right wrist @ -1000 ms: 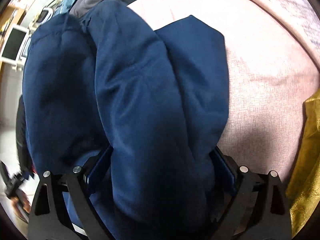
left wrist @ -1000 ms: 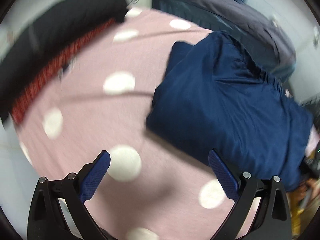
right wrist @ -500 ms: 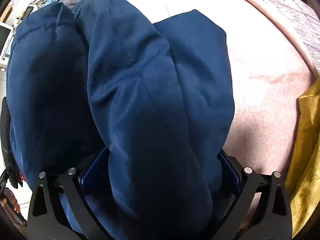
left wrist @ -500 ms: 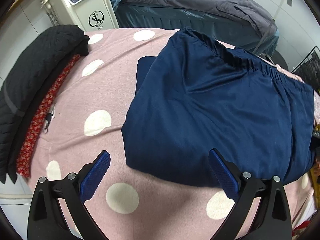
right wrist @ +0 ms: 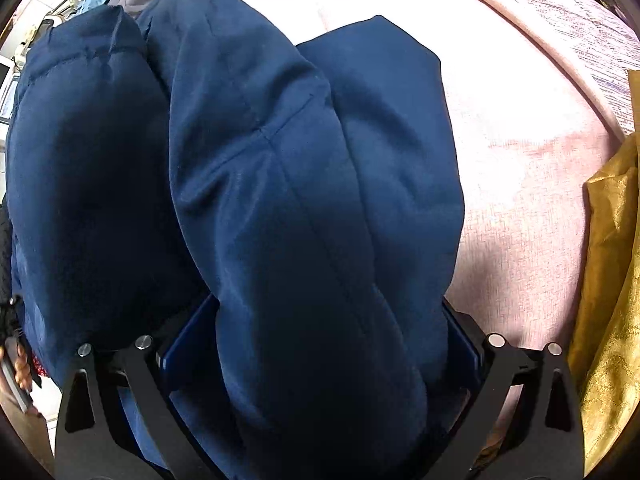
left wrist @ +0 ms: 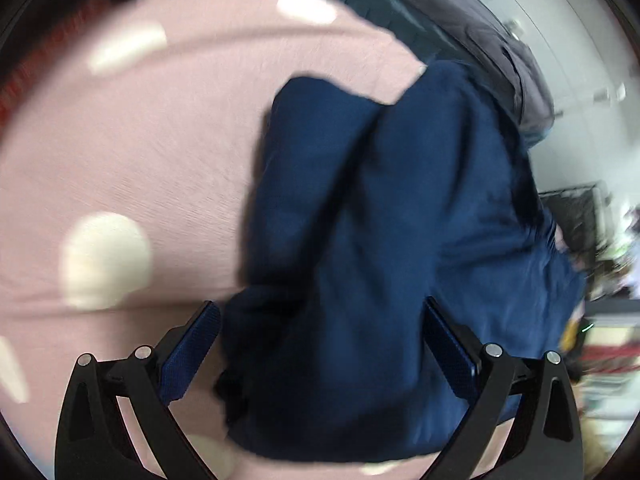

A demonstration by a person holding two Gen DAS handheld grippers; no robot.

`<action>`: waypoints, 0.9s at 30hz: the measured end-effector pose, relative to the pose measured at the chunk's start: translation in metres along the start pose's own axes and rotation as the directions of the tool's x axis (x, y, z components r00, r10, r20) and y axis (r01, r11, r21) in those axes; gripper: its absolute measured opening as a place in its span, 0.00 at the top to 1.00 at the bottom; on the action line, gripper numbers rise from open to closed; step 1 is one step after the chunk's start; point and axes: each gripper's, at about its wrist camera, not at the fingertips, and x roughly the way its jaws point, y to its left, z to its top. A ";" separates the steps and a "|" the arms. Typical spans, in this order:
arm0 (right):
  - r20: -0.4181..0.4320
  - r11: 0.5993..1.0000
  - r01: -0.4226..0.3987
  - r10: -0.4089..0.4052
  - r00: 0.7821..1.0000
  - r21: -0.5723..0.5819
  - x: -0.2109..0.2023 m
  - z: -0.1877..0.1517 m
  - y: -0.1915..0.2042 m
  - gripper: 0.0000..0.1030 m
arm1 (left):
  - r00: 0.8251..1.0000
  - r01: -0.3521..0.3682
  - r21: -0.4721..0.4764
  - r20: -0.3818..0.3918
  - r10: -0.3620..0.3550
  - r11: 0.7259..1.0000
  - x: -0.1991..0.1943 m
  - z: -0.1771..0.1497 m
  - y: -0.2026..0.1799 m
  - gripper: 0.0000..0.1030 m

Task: Fold large clothes

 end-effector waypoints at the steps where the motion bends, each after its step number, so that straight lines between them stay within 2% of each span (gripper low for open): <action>1: -0.002 1.000 0.000 0.000 1.000 -0.001 -0.002 -0.003 -0.003 0.05 | 0.999 0.030 -0.009 -0.023 -0.031 0.999 0.011 0.008 0.006 0.05; 5: -0.018 1.000 0.004 -0.004 1.000 0.000 -0.002 0.002 -0.001 0.05 | 0.994 0.098 -0.020 -0.034 -0.099 0.995 0.028 0.019 0.001 0.05; 8: -0.026 1.000 0.010 -0.010 1.000 -0.006 0.001 0.007 0.000 0.05 | 0.996 0.078 -0.001 -0.040 -0.078 0.997 0.037 0.021 -0.006 0.07; 10: -0.022 1.000 0.023 -0.023 0.999 -0.009 0.001 0.010 0.003 0.06 | 0.996 0.082 0.007 -0.025 -0.082 0.997 0.034 0.018 -0.009 0.15; 12: 0.004 0.999 0.040 -0.040 0.999 -0.021 -0.001 0.010 0.012 0.17 | 0.996 0.094 0.010 -0.008 -0.094 0.995 0.029 0.013 -0.011 0.32; 13: 0.022 0.998 0.054 -0.053 0.998 -0.030 -0.004 0.008 0.017 0.22 | 0.995 0.098 0.018 0.001 -0.098 0.995 0.025 0.011 -0.014 0.36; 15: 0.054 0.996 0.075 -0.073 0.996 -0.042 -0.014 0.003 0.026 0.50 | 0.995 0.099 0.034 0.015 -0.100 0.994 0.017 0.007 -0.020 0.53; 16: 0.066 0.995 0.084 -0.081 0.995 -0.049 -0.018 0.000 0.029 0.57 | 0.995 0.097 0.042 0.030 -0.098 0.994 0.010 0.003 -0.026 0.55; 17: 0.080 0.995 0.083 -0.079 0.994 -0.057 -0.027 -0.002 0.032 0.68 | 0.995 0.092 0.049 0.044 -0.094 0.995 0.005 -0.001 -0.032 0.60; 18: 0.091 0.997 0.059 -0.055 0.994 -0.047 -0.035 -0.005 0.032 0.75 | 0.994 0.091 0.059 0.060 -0.094 0.994 -0.004 -0.005 -0.040 0.64; 20: 0.116 1.000 -0.016 0.017 0.993 -0.007 -0.056 -0.008 0.028 0.80 | 0.989 0.115 0.071 0.087 -0.121 0.991 -0.020 -0.008 -0.052 0.69; 22: 0.159 0.994 -0.105 0.101 0.982 0.016 -0.082 -0.011 0.024 0.82 | 0.978 0.160 0.097 0.121 -0.171 0.982 -0.044 -0.016 -0.069 0.71; 25: 0.249 0.966 -0.258 0.246 0.937 0.015 -0.139 -0.017 0.022 0.84 | 0.968 0.163 0.191 0.157 -0.194 0.968 -0.079 -0.034 -0.106 0.72; 27: 0.313 0.961 -0.276 0.269 0.911 -0.023 -0.175 -0.022 0.026 0.85 | 0.960 0.170 0.259 0.172 -0.219 0.951 -0.100 -0.045 -0.139 0.74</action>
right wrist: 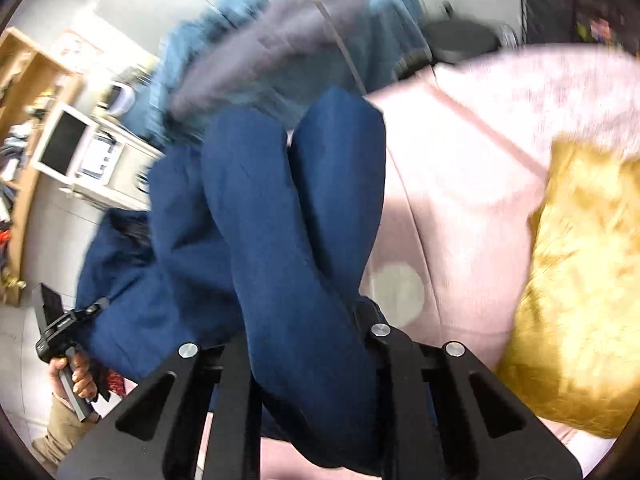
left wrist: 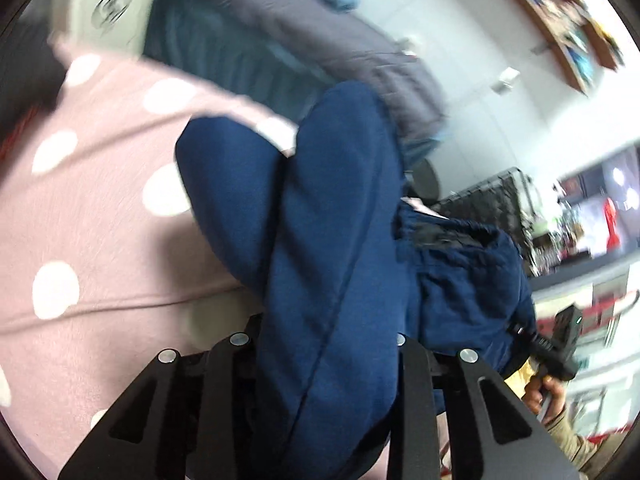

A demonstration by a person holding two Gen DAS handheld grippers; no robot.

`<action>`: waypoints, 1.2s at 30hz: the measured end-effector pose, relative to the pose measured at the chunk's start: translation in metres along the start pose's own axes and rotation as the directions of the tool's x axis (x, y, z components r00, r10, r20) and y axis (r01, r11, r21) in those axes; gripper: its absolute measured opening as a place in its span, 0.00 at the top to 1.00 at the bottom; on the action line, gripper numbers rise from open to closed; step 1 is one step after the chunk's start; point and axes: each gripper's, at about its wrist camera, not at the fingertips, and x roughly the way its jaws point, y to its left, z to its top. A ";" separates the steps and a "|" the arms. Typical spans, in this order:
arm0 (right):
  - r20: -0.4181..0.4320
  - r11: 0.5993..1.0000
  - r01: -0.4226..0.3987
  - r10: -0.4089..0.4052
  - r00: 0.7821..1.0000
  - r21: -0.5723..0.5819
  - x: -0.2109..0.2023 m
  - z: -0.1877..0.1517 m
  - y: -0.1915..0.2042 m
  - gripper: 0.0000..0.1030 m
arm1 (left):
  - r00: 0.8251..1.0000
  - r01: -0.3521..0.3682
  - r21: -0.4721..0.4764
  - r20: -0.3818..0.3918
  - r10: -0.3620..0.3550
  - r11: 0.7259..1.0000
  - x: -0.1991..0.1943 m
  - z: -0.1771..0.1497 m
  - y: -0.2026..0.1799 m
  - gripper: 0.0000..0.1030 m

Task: Fold large clothes

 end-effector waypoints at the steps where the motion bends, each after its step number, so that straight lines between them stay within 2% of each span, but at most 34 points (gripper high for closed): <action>1: 0.039 1.000 -0.016 0.016 0.999 -0.007 -0.021 0.005 0.005 0.85 | 1.000 0.019 0.025 0.010 -0.019 1.000 -0.006 0.001 -0.019 0.75; 3: 0.095 0.999 -0.040 0.039 0.995 0.003 -0.056 0.012 0.004 0.85 | 0.998 0.056 0.065 0.026 -0.058 0.996 -0.019 0.001 -0.048 0.76; 5: 0.162 0.999 -0.051 0.048 0.986 0.016 -0.097 0.017 -0.008 0.85 | 0.994 0.096 0.124 0.033 -0.101 0.988 -0.025 0.004 -0.092 0.76; 8: 0.265 0.993 -0.074 0.047 0.963 0.091 -0.167 0.014 -0.060 0.85 | 0.986 0.157 0.229 0.020 -0.166 0.961 -0.020 0.006 -0.161 0.76; 10: 0.323 0.984 -0.080 0.024 0.946 0.160 -0.204 0.009 -0.100 0.85 | 0.976 0.210 0.301 -0.018 -0.215 0.930 -0.004 0.000 -0.209 0.76; 13: 0.401 0.958 -0.057 -0.063 0.914 0.280 -0.271 -0.008 -0.160 0.85 | 0.949 0.314 0.354 -0.117 -0.291 0.881 0.037 -0.013 -0.279 0.76; 15: 0.440 0.939 0.012 -0.173 0.881 0.345 -0.315 -0.025 -0.201 0.85 | 0.926 0.373 0.366 -0.208 -0.315 0.853 0.080 -0.027 -0.327 0.76; 19: 0.443 0.876 0.102 -0.336 0.831 0.472 -0.374 -0.055 -0.273 0.85 | 0.884 0.431 0.386 -0.361 -0.296 0.815 0.173 -0.064 -0.405 0.76; 20: 0.429 0.850 0.127 -0.380 0.819 0.511 -0.386 -0.064 -0.294 0.85 | 0.871 0.441 0.378 -0.401 -0.286 0.814 0.195 -0.079 -0.420 0.76; 22: 0.397 0.794 0.151 -0.447 0.802 0.589 -0.398 -0.082 -0.332 0.85 | 0.841 0.452 0.363 -0.478 -0.253 0.815 0.245 -0.102 -0.441 0.76; 24: 0.339 0.710 0.170 -0.515 0.787 0.683 -0.404 -0.111 -0.379 0.85 | 0.836 0.419 0.340 -0.505 -0.212 0.842 0.284 -0.120 -0.447 0.75; 25: 0.322 0.675 0.151 -0.520 0.791 0.722 -0.404 -0.120 -0.395 0.85 | 0.837 0.386 0.312 -0.513 -0.188 0.868 0.309 -0.124 -0.444 0.74; 27: 0.275 0.592 0.102 -0.511 0.815 0.799 -0.393 -0.149 -0.446 0.83 | 0.848 0.327 0.284 -0.509 -0.147 0.901 0.340 -0.124 -0.432 0.67; 28: 0.267 0.574 0.085 -0.500 0.824 0.815 -0.385 -0.152 -0.459 0.82 | 0.837 0.294 0.236 -0.531 -0.131 0.926 0.362 -0.123 -0.419 0.62; 29: 0.259 0.561 0.061 -0.472 0.843 0.825 -0.369 -0.159 -0.476 0.79 | 0.828 0.279 0.210 -0.548 -0.124 0.937 0.377 -0.125 -0.418 0.55; 30: 0.245 0.558 0.068 -0.467 0.850 0.827 -0.355 -0.161 -0.488 0.75 | 0.816 0.263 0.179 -0.566 -0.120 0.948 0.390 -0.126 -0.409 0.52; 31: 0.235 0.554 0.079 -0.472 0.850 0.829 -0.349 -0.160 -0.499 0.71 | 0.813 0.256 0.173 -0.571 -0.115 0.951 0.394 -0.129 -0.407 0.50; 33: 0.216 0.539 0.103 -0.495 0.841 0.836 -0.334 -0.159 -0.511 0.55 | 0.824 0.222 0.202 -0.562 -0.072 0.954 0.399 -0.127 -0.408 0.32; 35: 0.188 0.521 0.147 -0.535 0.824 0.841 -0.328 -0.153 -0.509 0.44 | 0.840 0.187 0.222 -0.541 -0.039 0.957 0.393 -0.124 -0.411 0.27; 36: 0.176 0.516 0.170 -0.554 0.814 0.839 -0.329 -0.149 -0.506 0.42 | 0.850 0.183 0.228 -0.526 -0.037 0.956 0.387 -0.120 -0.415 0.26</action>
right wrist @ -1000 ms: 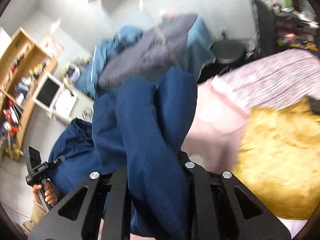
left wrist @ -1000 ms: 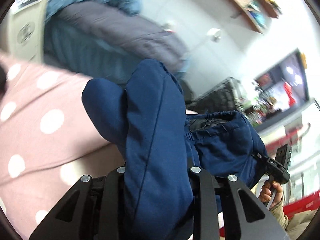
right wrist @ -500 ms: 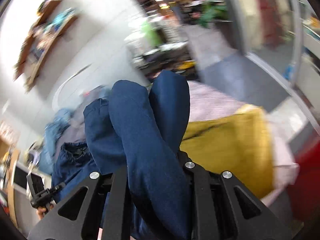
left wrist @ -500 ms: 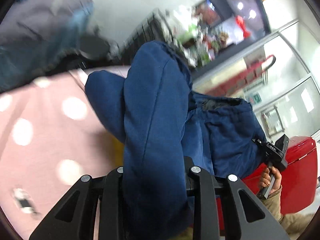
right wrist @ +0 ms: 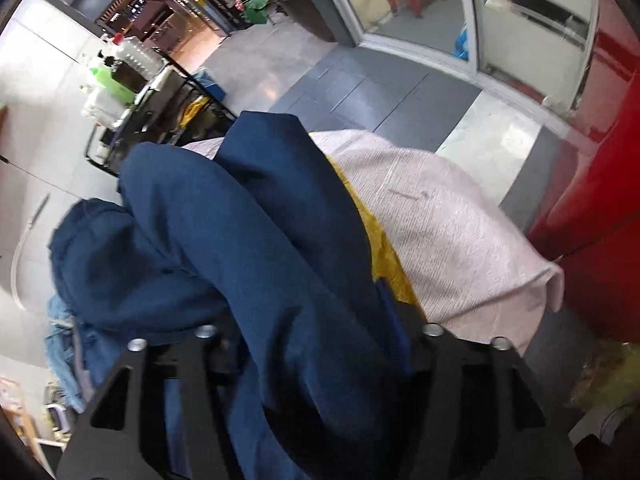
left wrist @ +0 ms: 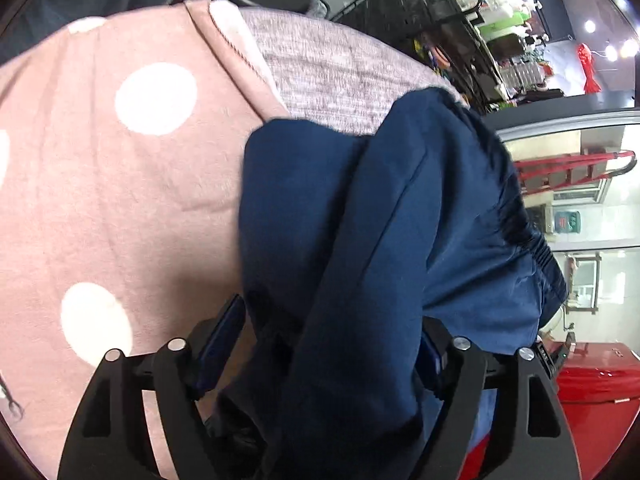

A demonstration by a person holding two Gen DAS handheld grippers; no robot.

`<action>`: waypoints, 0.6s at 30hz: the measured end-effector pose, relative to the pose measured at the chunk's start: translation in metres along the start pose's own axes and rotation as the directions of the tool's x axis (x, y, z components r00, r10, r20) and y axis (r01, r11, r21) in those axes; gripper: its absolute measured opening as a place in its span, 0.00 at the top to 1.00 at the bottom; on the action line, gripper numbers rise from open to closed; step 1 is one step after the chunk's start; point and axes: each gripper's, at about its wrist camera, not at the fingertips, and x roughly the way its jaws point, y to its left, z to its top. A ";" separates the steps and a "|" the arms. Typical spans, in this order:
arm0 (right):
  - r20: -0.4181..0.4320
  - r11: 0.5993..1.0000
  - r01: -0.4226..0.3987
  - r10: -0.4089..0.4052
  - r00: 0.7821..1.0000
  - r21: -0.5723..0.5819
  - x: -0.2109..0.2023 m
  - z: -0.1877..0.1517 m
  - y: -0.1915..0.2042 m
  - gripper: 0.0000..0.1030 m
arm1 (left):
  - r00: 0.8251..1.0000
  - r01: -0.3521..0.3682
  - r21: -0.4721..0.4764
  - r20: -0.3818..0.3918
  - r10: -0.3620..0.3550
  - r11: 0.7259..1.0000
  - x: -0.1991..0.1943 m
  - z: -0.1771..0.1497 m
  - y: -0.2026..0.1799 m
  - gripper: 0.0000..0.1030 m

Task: Fold large clothes

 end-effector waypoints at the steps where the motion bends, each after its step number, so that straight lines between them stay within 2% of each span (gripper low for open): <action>1: 0.006 1.000 0.016 -0.016 1.000 -0.010 -0.003 0.000 0.005 0.39 | 1.000 -0.010 0.006 0.013 0.010 1.000 -0.005 0.002 -0.004 0.25; 3: 0.017 0.999 0.048 -0.048 0.999 -0.011 -0.008 -0.005 0.004 0.24 | 0.994 -0.072 0.012 0.082 0.071 0.997 -0.025 0.000 -0.008 0.15; 4: 0.022 0.998 0.063 -0.063 0.998 0.001 -0.010 -0.008 0.002 0.21 | 0.988 -0.095 0.006 0.124 0.094 0.995 -0.036 -0.003 -0.011 0.14; 7: 0.074 0.997 0.054 -0.058 0.996 0.060 -0.040 -0.018 -0.009 0.20 | 0.961 -0.173 0.005 0.221 0.168 0.985 -0.068 -0.007 -0.015 0.06; 8: 0.099 0.996 0.065 -0.071 0.993 0.060 -0.050 -0.022 -0.008 0.20 | 0.942 -0.235 0.020 0.253 0.222 0.972 -0.077 -0.013 -0.022 0.06; 10: 0.151 0.995 0.095 -0.100 0.983 0.040 -0.070 -0.030 -0.003 0.20 | 0.913 -0.308 0.061 0.300 0.277 0.949 -0.087 -0.018 -0.036 0.06; 13: 0.229 0.987 0.162 -0.154 0.961 -0.016 -0.100 -0.047 0.015 0.20 | 0.886 -0.363 0.148 0.362 0.291 0.920 -0.105 -0.042 -0.057 0.06; 16: 0.294 0.979 0.190 -0.160 0.942 -0.076 -0.129 -0.060 0.037 0.11 | 0.861 -0.387 0.210 0.430 0.271 0.898 -0.120 -0.070 -0.076 0.06; 18: 0.319 0.962 0.250 -0.205 0.925 -0.106 -0.145 -0.067 0.052 0.11 | 0.859 -0.380 0.237 0.449 0.246 0.894 -0.127 -0.087 -0.084 0.06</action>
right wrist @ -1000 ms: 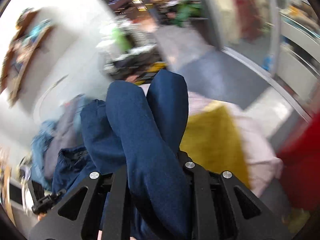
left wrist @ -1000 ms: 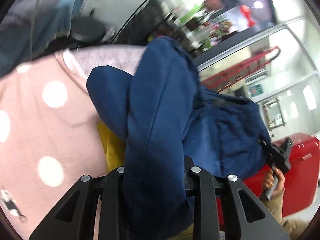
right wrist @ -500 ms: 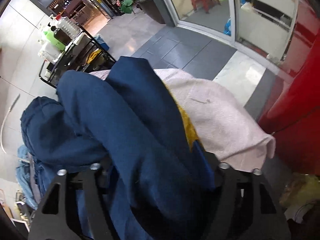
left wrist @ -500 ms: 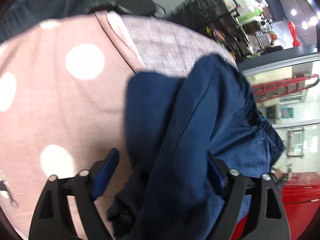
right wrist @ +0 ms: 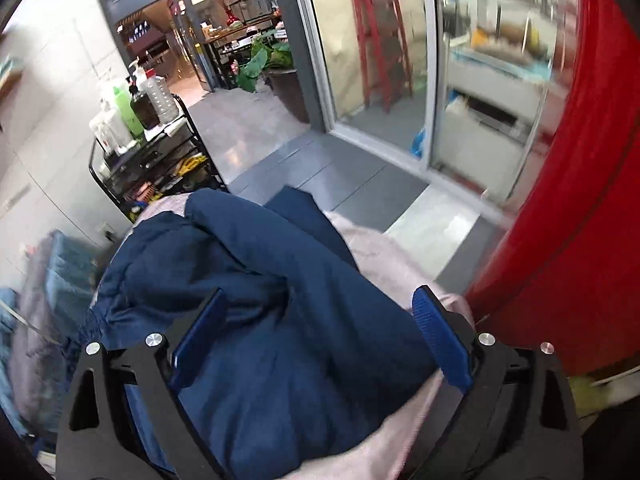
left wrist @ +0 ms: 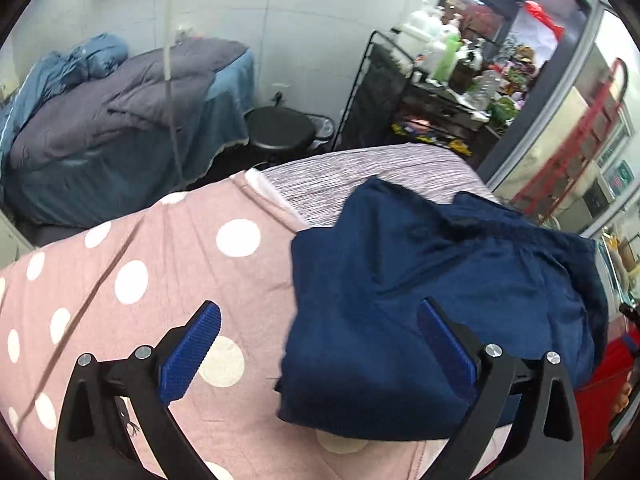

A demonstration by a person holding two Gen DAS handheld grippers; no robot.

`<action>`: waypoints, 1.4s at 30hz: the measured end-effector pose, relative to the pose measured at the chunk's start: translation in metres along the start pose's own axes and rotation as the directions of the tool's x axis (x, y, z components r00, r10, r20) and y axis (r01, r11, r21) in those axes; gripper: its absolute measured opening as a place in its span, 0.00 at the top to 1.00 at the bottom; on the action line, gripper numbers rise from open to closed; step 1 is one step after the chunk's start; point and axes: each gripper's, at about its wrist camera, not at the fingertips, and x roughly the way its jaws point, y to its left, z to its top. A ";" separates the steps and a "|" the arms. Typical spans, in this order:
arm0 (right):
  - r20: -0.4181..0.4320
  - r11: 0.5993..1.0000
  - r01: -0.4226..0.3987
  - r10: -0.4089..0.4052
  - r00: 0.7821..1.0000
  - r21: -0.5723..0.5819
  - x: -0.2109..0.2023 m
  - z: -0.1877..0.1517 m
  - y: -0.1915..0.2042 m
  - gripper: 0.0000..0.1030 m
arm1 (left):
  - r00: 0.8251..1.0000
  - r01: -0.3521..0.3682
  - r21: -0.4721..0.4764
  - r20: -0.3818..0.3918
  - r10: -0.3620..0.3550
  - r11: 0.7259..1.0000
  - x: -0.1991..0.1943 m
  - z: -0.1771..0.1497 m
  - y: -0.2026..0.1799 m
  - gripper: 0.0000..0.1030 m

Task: Fold large clothes

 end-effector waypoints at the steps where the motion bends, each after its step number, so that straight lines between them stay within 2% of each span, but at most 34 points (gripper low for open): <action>1: 0.001 1.000 -0.005 0.005 1.000 -0.019 -0.008 -0.001 0.006 0.11 | 1.000 0.014 0.015 0.005 -0.014 1.000 -0.005 -0.005 -0.007 0.06; 3: -0.030 0.996 -0.067 0.065 0.997 -0.050 -0.021 -0.007 0.022 0.11 | 0.999 0.034 0.056 -0.006 -0.034 0.998 -0.013 -0.013 -0.022 0.06; 5: -0.091 0.990 -0.098 0.089 0.992 -0.104 -0.026 -0.019 0.043 0.11 | 0.999 0.044 0.106 -0.034 -0.041 0.993 -0.018 -0.019 -0.037 0.06; 9: -0.193 0.967 -0.148 0.108 0.975 -0.206 -0.034 -0.055 0.074 0.11 | 0.995 0.060 0.203 -0.094 -0.041 0.977 -0.023 -0.035 -0.062 0.06; 13: -0.269 0.950 -0.195 0.127 0.955 -0.245 -0.042 -0.087 0.093 0.11 | 0.989 0.068 0.272 -0.145 -0.029 0.960 -0.028 -0.055 -0.080 0.06; 20: -0.246 0.898 -0.167 0.069 0.967 -0.407 -0.065 -0.120 0.114 0.11 | 0.983 0.110 0.356 -0.179 -0.048 0.928 -0.044 -0.078 -0.102 0.06; 24: -0.234 0.891 -0.173 0.078 0.969 -0.419 -0.073 -0.124 0.120 0.11 | 0.982 0.098 0.390 -0.186 -0.026 0.915 -0.048 -0.084 -0.106 0.06; 42: -0.260 0.858 -0.179 0.055 0.964 -0.482 -0.072 -0.134 0.138 0.11 | 0.980 0.076 0.366 -0.198 -0.002 0.928 -0.050 -0.077 -0.098 0.06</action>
